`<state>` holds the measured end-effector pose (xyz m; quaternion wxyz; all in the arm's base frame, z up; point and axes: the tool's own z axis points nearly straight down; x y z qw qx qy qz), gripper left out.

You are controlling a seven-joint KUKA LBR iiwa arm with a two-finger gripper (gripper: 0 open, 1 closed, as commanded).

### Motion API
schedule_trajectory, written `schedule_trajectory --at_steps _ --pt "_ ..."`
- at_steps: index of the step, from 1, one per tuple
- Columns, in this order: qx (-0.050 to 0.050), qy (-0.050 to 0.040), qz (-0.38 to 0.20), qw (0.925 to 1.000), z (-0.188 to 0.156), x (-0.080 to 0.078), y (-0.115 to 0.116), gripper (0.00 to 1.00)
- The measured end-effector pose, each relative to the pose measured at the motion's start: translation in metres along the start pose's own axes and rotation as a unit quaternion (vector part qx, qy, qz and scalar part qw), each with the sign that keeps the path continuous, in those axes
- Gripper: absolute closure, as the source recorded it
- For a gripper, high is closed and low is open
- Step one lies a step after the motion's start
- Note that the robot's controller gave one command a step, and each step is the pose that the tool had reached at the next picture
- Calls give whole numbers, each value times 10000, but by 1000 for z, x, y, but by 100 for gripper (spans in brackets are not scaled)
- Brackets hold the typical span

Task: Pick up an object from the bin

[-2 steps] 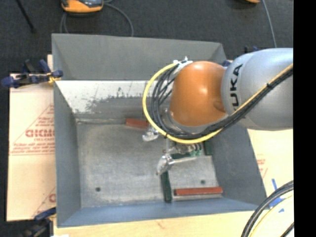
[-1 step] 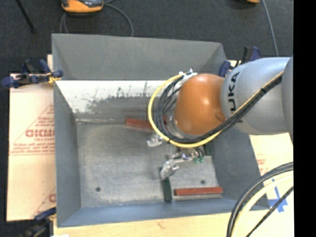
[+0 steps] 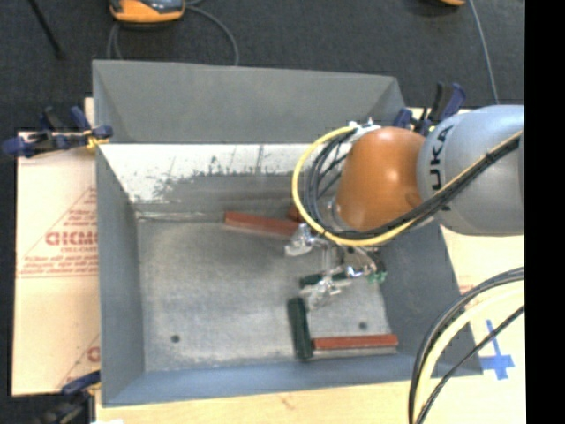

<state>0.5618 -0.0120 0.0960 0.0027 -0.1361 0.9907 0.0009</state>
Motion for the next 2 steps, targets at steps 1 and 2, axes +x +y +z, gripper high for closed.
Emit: schedule_trajectory --at_steps 1,2 --pt "63 -72 -1077 9941 16 47 15 100" --pt "54 -125 -1079 9941 17 45 17 0"
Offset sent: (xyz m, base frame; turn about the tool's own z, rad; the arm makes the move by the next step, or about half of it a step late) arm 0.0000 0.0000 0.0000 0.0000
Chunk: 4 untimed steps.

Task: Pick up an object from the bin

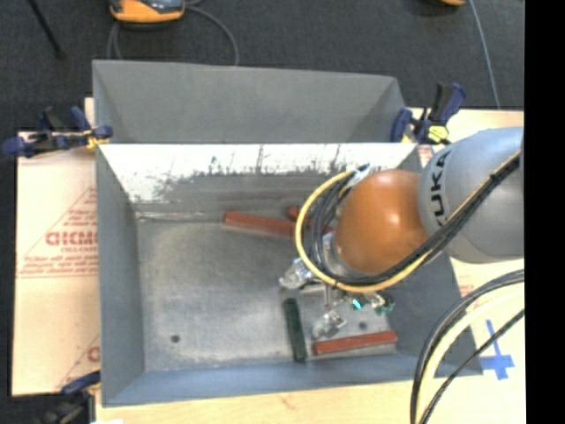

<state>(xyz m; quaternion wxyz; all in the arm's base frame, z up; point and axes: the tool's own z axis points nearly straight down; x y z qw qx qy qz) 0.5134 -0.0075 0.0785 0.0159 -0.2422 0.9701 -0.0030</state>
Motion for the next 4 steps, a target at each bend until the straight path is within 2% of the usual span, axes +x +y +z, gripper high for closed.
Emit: schedule_trajectory --at_steps 1,2,3,4 --pt "-1 2 2 10000 0 0 0 0" --pt "-31 184 243 9995 3 -24 4 0" --pt "-13 72 -2600 9656 -2 -17 21 100" --pt "-15 72 -2591 9658 -2 -17 21 100"
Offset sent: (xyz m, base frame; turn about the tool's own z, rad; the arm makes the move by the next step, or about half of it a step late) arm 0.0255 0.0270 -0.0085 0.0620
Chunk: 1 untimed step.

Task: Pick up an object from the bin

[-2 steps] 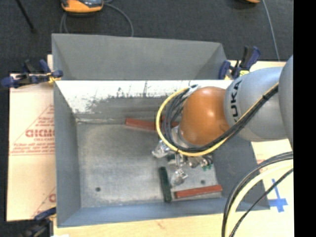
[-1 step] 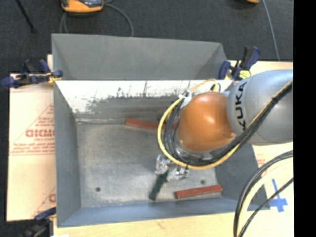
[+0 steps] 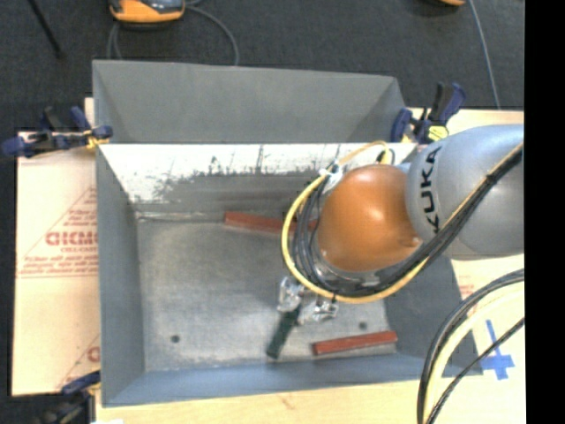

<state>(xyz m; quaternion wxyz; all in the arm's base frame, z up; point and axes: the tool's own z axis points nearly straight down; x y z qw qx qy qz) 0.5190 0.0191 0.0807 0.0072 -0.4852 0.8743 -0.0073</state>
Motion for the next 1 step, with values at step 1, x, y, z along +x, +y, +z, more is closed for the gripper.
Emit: schedule_trajectory --at_steps 1 --pt "-91 14 467 9989 -129 -33 36 100"
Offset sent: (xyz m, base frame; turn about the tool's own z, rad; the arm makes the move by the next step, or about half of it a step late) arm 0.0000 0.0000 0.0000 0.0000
